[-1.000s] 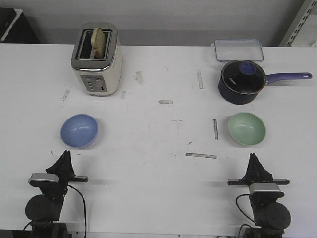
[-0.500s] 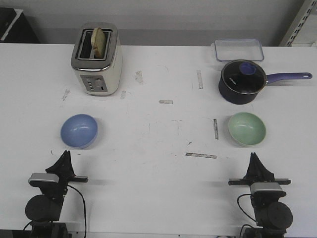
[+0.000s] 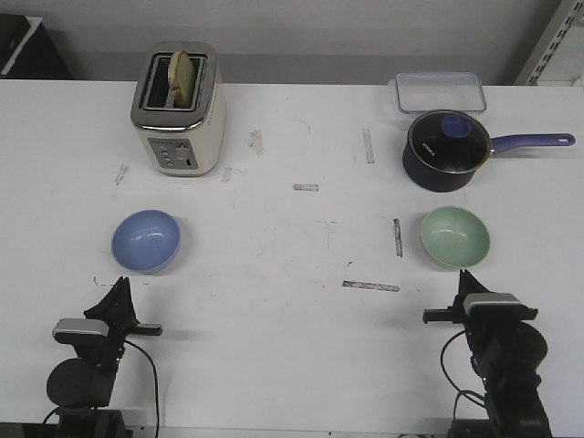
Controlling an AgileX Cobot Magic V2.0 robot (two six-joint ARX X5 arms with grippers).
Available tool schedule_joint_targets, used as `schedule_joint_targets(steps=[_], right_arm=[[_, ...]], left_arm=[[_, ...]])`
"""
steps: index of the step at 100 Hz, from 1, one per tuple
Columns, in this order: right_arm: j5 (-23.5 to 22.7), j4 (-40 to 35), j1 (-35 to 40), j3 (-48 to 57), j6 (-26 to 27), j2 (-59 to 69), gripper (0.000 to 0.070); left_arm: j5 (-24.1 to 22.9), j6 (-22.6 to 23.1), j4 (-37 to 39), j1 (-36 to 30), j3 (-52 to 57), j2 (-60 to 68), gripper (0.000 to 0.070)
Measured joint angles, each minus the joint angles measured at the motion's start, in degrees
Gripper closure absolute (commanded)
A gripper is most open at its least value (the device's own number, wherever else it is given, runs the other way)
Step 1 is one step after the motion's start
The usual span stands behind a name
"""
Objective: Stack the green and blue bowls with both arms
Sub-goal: 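Reach the right gripper forward to the rim of the pale green bowl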
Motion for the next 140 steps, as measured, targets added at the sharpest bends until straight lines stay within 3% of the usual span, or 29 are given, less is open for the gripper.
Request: schedule_joint_targets(steps=[23,44,68,74,83,88,103,114,140], right_arm=[[0.7,-6.8,0.0,11.4,2.1,13.3,0.0696],[1.4,-19.7,0.0,22.6,6.0,25.6,0.0695],[1.3,-28.2,-2.3,34.4,7.5,38.7,0.0690],[1.3,-30.3,-3.5,37.3,8.1,41.7,0.0644],[1.3,-33.5,-5.7,42.3,8.5,45.8,0.0442],[1.3,-35.1,-7.1,45.0,8.8,47.9,0.0365],[-1.0,-38.5,-11.2,51.8,9.3,53.4,0.0327],[-4.8,-39.2,-14.2,54.4,9.4,56.6,0.0220],[-7.4,-40.0,-18.0,54.5,8.9,61.9,0.0218]], left_arm=[[0.0,0.0,0.0,0.0,0.0,0.0,0.0698],[0.0,0.0,0.0,0.0,0.0,0.0,0.0698],[0.0,0.0,0.0,0.0,0.0,0.0,0.0698],[0.0,0.0,0.0,0.0,0.0,0.0,0.0698],[0.0,0.0,0.0,0.0,0.0,0.0,0.0698],[0.0,0.0,0.0,0.0,0.0,0.0,0.0698],[0.0,0.0,0.0,0.0,0.0,0.0,0.0698],[0.0,0.0,0.0,0.0,0.0,0.0,0.0698],[0.0,0.0,0.0,0.0,0.0,0.0,0.0698]])
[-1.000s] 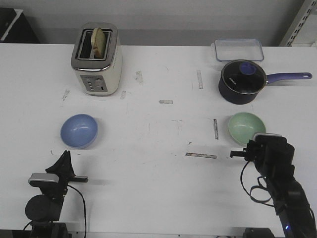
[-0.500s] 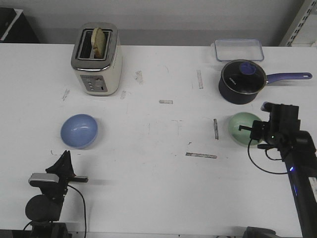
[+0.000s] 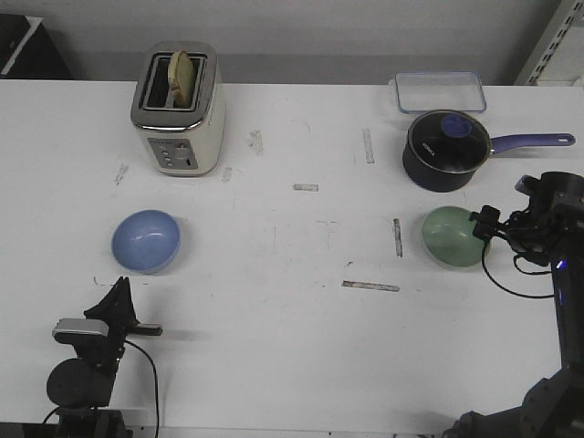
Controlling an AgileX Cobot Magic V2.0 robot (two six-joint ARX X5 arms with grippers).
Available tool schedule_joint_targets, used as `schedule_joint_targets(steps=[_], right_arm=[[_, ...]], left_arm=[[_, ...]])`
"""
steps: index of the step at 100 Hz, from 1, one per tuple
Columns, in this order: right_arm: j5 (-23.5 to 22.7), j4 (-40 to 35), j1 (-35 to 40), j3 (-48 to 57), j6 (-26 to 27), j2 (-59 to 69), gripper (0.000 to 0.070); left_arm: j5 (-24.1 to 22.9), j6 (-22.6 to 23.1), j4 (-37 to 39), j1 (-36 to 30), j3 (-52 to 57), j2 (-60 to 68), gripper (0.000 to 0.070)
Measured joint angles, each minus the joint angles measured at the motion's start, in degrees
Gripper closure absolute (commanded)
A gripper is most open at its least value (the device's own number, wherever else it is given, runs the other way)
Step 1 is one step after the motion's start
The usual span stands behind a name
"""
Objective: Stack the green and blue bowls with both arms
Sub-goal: 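Reach the right gripper forward to the rim of the pale green bowl, then grip the green bowl rim with the right gripper and drag it toward the table center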
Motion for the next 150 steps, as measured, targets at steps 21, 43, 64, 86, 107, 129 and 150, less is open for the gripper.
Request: schedule_joint_targets(steps=[21,43,64,86,107,129,150], right_arm=[[-0.1,0.0,0.3,0.0,-1.2,4.7,0.0232],[-0.1,2.2,1.3,0.0,-1.6,9.5,0.0479],[-0.1,3.7,1.7,0.0,-1.6,9.9,0.0662],[-0.4,3.9,1.7,0.0,-1.8,9.9,0.0691],[0.2,4.2,3.8,0.0,-1.7,7.7,0.0691],[0.2,8.3,15.0,0.0,0.2,4.9,0.0691],[0.2,12.6,29.4,0.0,6.4,4.9,0.0691]], left_arm=[[0.0,0.0,0.0,0.0,0.0,0.0,0.0698],[0.0,0.0,0.0,0.0,0.0,0.0,0.0698],[0.0,0.0,0.0,0.0,0.0,0.0,0.0698],[0.0,0.0,0.0,0.0,0.0,0.0,0.0698],[0.0,0.0,0.0,0.0,0.0,0.0,0.0698],[0.0,0.0,0.0,0.0,0.0,0.0,0.0698],[0.0,0.0,0.0,0.0,0.0,0.0,0.0698]])
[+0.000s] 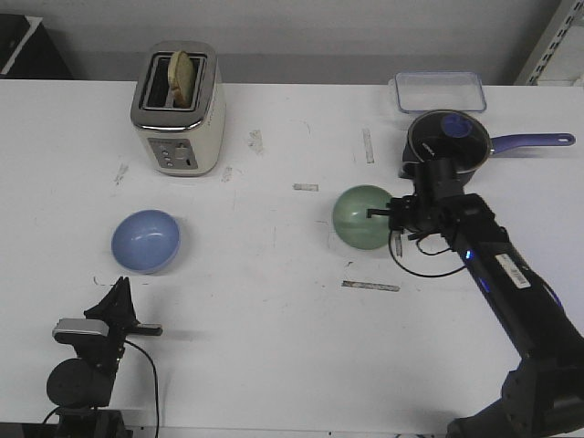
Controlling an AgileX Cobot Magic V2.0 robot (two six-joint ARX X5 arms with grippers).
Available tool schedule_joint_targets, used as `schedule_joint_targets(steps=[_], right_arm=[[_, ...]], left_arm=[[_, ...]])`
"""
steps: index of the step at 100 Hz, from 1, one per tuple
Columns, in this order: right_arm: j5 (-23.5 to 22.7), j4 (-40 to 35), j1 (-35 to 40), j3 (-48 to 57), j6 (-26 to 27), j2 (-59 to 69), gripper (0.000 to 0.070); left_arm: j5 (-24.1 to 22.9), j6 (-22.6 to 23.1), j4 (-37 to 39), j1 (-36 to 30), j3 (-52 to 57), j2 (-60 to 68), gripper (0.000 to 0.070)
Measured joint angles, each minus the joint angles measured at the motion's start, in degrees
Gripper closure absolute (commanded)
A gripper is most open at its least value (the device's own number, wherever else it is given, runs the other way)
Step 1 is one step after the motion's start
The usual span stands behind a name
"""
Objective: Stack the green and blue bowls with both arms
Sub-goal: 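Grip the green bowl rim with the right gripper and drag it toward the table center, then release the green bowl and retract the right gripper to rest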
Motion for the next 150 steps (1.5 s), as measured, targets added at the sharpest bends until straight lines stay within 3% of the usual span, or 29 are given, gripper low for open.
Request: schedule_joint_targets(steps=[32,98,132,150], right_arm=[[2.8,4.9,15.6,0.0,11.1,2.0,0.0692],[4.3,5.3,16.7,0.0,15.1,7.7,0.0683],[4.3,5.4,16.7,0.0,15.1,7.6,0.0330],[4.4,5.3,16.4,0.0,12.7,4.4,0.0310]], left_arm=[[0.0,0.0,0.0,0.0,0.0,0.0,0.0698],[0.0,0.0,0.0,0.0,0.0,0.0,0.0698],[0.0,0.0,0.0,0.0,0.0,0.0,0.0698],[0.0,0.0,0.0,0.0,0.0,0.0,0.0698]])
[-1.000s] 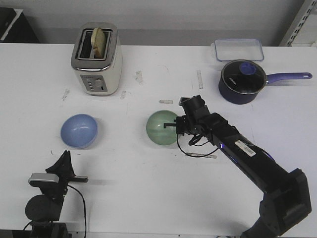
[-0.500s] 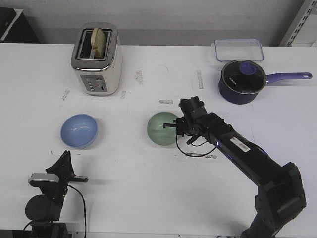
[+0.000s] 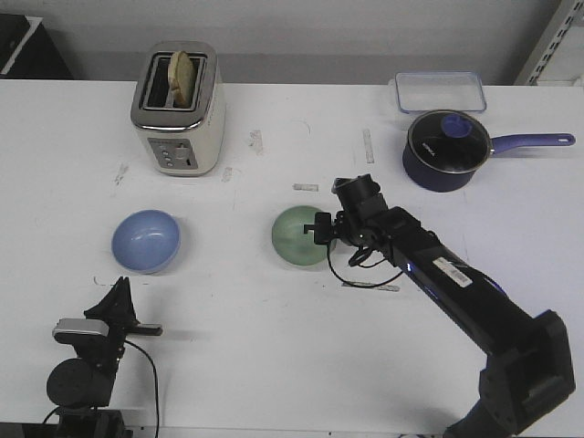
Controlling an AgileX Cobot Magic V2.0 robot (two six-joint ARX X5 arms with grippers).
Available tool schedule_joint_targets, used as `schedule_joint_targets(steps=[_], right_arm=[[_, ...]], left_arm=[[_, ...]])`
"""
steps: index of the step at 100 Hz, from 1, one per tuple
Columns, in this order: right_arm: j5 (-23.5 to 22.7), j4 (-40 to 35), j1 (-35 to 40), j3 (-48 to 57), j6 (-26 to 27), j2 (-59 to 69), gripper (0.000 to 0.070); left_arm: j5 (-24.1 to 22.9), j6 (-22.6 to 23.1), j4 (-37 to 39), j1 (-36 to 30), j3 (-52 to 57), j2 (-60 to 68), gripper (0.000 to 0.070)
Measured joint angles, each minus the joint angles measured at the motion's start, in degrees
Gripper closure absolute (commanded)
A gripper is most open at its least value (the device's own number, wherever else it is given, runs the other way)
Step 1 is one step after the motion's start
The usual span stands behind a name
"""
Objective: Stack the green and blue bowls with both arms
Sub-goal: 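Release the green bowl and retract the right gripper to rest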
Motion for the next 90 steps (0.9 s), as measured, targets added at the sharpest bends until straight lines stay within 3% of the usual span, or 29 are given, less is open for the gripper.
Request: schedule_joint_targets(steps=[13,27,54,63,90], right_arm=[[0.0,0.6,-0.2,0.0,-4.4,-5.0,0.0311],[1.1,1.9,-0.8,0.0,-12.5,-9.4,0.0329],[5.8,13.3,-3.3,-7.5,-27.0,-19.9,0.0582],[5.8,19.2,-4.9,-13.2,-28.9,-24.2,0.0696],[5.8,29.0,-13.2,-29.2,-30.2,-36.9,0.0695]], left_arm=[[0.0,0.0,0.0,0.0,0.0,0.0,0.0698],[0.0,0.0,0.0,0.0,0.0,0.0,0.0698],[0.0,0.0,0.0,0.0,0.0,0.0,0.0698],[0.0,0.0,0.0,0.0,0.0,0.0,0.0698],[0.0,0.0,0.0,0.0,0.0,0.0,0.0698]])
